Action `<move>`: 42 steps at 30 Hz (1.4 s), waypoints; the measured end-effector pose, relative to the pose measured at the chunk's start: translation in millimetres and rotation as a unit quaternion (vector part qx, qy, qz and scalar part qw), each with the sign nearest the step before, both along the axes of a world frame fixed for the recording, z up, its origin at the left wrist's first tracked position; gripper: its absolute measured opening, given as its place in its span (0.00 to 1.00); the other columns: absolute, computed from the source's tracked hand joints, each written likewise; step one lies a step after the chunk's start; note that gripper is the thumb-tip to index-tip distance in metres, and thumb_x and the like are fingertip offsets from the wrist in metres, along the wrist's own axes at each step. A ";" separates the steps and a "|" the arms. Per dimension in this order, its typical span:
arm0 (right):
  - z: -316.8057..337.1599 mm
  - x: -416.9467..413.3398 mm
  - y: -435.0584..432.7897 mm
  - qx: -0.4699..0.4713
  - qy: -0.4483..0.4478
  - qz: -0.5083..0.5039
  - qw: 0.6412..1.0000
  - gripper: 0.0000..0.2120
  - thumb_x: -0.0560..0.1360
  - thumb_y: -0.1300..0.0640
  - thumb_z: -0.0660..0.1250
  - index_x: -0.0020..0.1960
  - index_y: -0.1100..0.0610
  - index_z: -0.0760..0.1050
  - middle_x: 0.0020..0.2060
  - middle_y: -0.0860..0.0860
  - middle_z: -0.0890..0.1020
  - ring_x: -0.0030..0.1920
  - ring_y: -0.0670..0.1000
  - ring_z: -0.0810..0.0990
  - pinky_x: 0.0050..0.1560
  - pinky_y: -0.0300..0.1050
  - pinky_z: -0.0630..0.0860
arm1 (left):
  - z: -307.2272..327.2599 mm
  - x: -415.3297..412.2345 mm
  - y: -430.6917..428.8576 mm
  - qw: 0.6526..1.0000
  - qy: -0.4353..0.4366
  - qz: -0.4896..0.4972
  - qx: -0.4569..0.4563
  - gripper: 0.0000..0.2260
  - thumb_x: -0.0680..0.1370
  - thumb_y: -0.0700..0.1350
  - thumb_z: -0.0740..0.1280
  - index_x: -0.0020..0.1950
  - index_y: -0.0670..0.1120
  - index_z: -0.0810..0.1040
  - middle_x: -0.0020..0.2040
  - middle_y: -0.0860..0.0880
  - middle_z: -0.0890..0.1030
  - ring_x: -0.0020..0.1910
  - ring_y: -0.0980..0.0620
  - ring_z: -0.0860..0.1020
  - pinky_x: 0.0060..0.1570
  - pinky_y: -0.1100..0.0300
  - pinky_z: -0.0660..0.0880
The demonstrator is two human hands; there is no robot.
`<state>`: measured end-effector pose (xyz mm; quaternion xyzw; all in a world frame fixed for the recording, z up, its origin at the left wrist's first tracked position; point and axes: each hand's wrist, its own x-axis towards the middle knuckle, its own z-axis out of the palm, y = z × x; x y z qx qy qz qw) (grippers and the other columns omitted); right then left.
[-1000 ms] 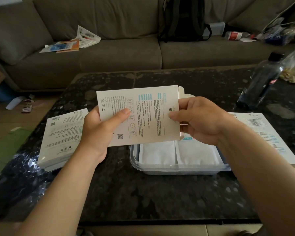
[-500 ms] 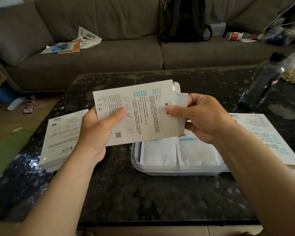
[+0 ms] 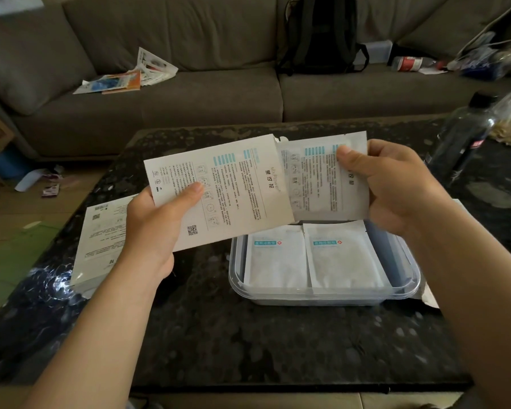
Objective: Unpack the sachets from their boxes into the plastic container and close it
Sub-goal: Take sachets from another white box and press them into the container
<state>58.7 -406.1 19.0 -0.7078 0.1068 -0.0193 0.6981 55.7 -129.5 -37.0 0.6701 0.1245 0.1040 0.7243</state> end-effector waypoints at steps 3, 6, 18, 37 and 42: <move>2.3 -0.2 -4.6 0.021 -0.015 -0.029 0.999 0.08 0.79 0.51 0.68 0.51 0.55 0.78 0.39 0.46 0.87 0.41 0.47 0.87 0.32 0.44 0.82 | -0.6 1.7 2.4 1.000 0.004 0.023 -0.007 0.10 0.78 0.45 0.76 0.59 0.53 0.85 0.53 0.55 0.88 0.53 0.53 0.87 0.55 0.45 0.84; 4.4 -1.1 -6.0 0.035 -0.026 -0.051 0.998 0.07 0.79 0.52 0.69 0.52 0.56 0.77 0.36 0.46 0.87 0.38 0.45 0.87 0.28 0.41 0.80 | -0.4 2.8 2.8 0.999 0.006 0.049 -0.016 0.11 0.77 0.45 0.77 0.59 0.52 0.85 0.52 0.55 0.89 0.51 0.53 0.88 0.53 0.46 0.84; 12.9 -5.4 -15.8 -0.027 -0.027 0.024 0.999 0.15 0.81 0.65 0.58 0.47 0.60 0.83 0.45 0.53 0.86 0.42 0.51 0.88 0.35 0.42 0.82 | 1.6 1.6 3.2 0.985 -0.029 0.150 -0.080 0.11 0.77 0.45 0.77 0.59 0.53 0.83 0.51 0.56 0.88 0.48 0.55 0.88 0.46 0.52 0.85; -39.0 4.3 12.5 -0.115 0.011 0.070 0.991 0.08 0.78 0.60 0.69 0.57 0.54 0.81 0.50 0.48 0.86 0.46 0.49 0.86 0.40 0.42 0.84 | 5.2 -0.9 0.2 0.983 -0.060 0.138 -0.108 0.14 0.79 0.44 0.76 0.63 0.51 0.82 0.53 0.56 0.88 0.51 0.55 0.88 0.50 0.52 0.85; -60.6 11.7 24.4 0.007 0.146 0.039 0.989 0.09 0.79 0.62 0.68 0.59 0.56 0.79 0.54 0.53 0.84 0.55 0.57 0.83 0.58 0.62 0.80 | 5.4 -1.0 1.7 0.983 -0.057 0.134 -0.109 0.14 0.78 0.45 0.76 0.64 0.52 0.82 0.53 0.55 0.88 0.51 0.54 0.88 0.51 0.50 0.85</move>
